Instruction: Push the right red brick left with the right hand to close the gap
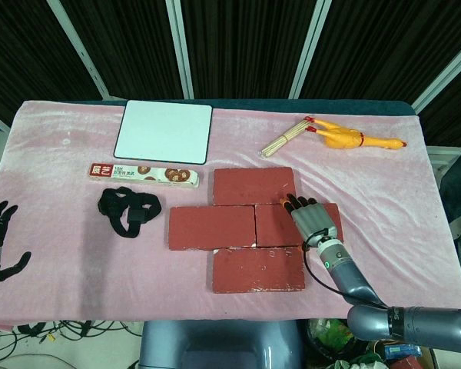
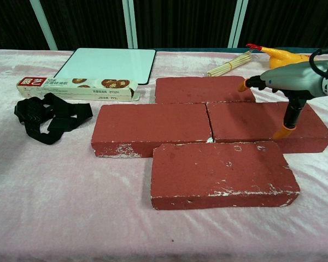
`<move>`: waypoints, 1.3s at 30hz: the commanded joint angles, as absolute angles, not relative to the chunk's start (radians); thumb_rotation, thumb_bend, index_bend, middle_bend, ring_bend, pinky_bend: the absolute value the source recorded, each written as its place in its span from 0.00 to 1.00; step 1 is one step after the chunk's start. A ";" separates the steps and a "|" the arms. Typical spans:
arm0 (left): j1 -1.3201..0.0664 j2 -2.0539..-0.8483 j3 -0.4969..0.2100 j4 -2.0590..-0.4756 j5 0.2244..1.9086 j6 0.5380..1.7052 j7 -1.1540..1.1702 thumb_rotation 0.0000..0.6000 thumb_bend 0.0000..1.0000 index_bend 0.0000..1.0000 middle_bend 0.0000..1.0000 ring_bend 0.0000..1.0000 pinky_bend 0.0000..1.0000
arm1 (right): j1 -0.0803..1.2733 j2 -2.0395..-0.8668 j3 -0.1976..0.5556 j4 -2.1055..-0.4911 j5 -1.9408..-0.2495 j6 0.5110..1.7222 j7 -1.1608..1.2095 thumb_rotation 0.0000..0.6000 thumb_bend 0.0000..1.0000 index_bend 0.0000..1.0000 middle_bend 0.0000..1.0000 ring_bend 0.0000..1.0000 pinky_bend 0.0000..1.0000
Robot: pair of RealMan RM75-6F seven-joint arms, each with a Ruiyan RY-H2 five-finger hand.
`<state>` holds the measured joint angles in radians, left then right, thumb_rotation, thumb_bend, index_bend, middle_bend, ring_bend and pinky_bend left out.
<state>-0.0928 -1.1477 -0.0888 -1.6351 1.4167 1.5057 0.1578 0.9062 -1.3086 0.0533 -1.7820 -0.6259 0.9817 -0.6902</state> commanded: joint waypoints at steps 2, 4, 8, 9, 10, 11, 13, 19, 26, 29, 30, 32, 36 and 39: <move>-0.093 -1.148 -0.089 -1.635 1.417 1.506 0.158 1.00 0.24 0.11 0.06 0.00 0.00 | 0.907 -1.306 0.061 -1.789 -0.631 0.990 -0.683 1.00 0.00 0.00 0.00 0.09 0.16; -0.093 -1.148 -0.090 -1.635 1.417 1.507 0.157 1.00 0.24 0.11 0.06 0.00 0.00 | 0.907 -1.296 0.067 -1.797 -0.638 0.995 -0.677 1.00 0.00 0.00 0.00 0.09 0.16; -0.092 -1.148 -0.090 -1.634 1.419 1.509 0.152 1.00 0.24 0.11 0.06 0.00 0.00 | 0.902 -1.258 0.066 -1.785 -0.697 1.040 -0.695 1.00 0.00 0.00 0.00 0.09 0.16; -0.092 -1.148 -0.090 -1.634 1.420 1.509 0.150 1.00 0.24 0.11 0.06 0.00 0.00 | 0.895 -1.246 0.060 -1.767 -0.736 1.073 -0.709 1.00 0.00 0.00 0.00 0.09 0.16; -0.092 -1.147 -0.090 -1.634 1.421 1.510 0.149 1.00 0.24 0.11 0.06 0.00 0.00 | 0.889 -1.241 0.055 -1.755 -0.764 1.093 -0.713 1.00 0.00 0.00 0.00 0.09 0.16; -0.092 -1.147 -0.089 -1.634 1.423 1.511 0.148 1.00 0.24 0.11 0.06 0.00 0.00 | 0.877 -1.229 0.048 -1.737 -0.812 1.125 -0.715 1.00 0.00 0.00 0.00 0.09 0.16; -0.091 -1.147 -0.090 -1.635 1.425 1.513 0.146 1.00 0.24 0.11 0.06 0.00 0.00 | 0.850 -1.205 0.035 -1.720 -0.880 1.173 -0.702 1.00 0.00 0.00 0.00 0.09 0.16; -0.090 -1.142 -0.092 -1.644 1.425 1.517 0.143 1.00 0.24 0.11 0.06 0.00 0.00 | 0.663 -1.119 -0.054 -1.749 -1.152 1.455 -0.611 1.00 0.00 0.00 0.00 0.09 0.16; -0.085 -1.131 -0.084 -1.671 1.429 1.515 0.135 1.00 0.24 0.11 0.05 0.00 0.00 | 0.405 -1.190 -0.158 -1.609 -1.351 1.758 -0.589 1.00 0.01 0.00 0.00 0.09 0.16; -0.084 -1.125 -0.078 -1.683 1.436 1.512 0.131 1.00 0.24 0.11 0.05 0.00 0.00 | 0.334 -1.239 -0.171 -1.532 -1.369 1.802 -0.584 1.00 0.02 0.00 0.00 0.09 0.16; -0.083 -1.123 -0.075 -1.686 1.438 1.511 0.130 1.00 0.24 0.11 0.05 0.00 0.00 | 0.315 -1.256 -0.171 -1.506 -1.373 1.809 -0.578 1.00 0.02 0.00 0.00 0.09 0.16; -0.082 -1.120 -0.070 -1.693 1.443 1.509 0.125 1.00 0.24 0.11 0.05 0.00 0.00 | 0.281 -1.289 -0.168 -1.458 -1.375 1.812 -0.555 1.00 0.02 0.00 0.00 0.09 0.16; -0.080 -1.117 -0.065 -1.698 1.455 1.512 0.113 1.00 0.24 0.11 0.05 0.00 0.00 | 0.242 -1.327 -0.162 -1.384 -1.372 1.804 -0.518 1.00 0.04 0.00 0.00 0.08 0.16; -0.081 -1.115 -0.058 -1.692 1.474 1.511 0.087 1.00 0.24 0.11 0.05 0.00 0.00 | 0.224 -1.338 -0.156 -1.341 -1.364 1.773 -0.492 1.00 0.05 0.00 0.00 0.08 0.16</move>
<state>-0.0799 -1.1169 -0.0622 -1.6956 1.4639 1.5123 0.1001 0.2376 -1.3301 -0.1587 -1.3643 -1.3647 1.7943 -0.5083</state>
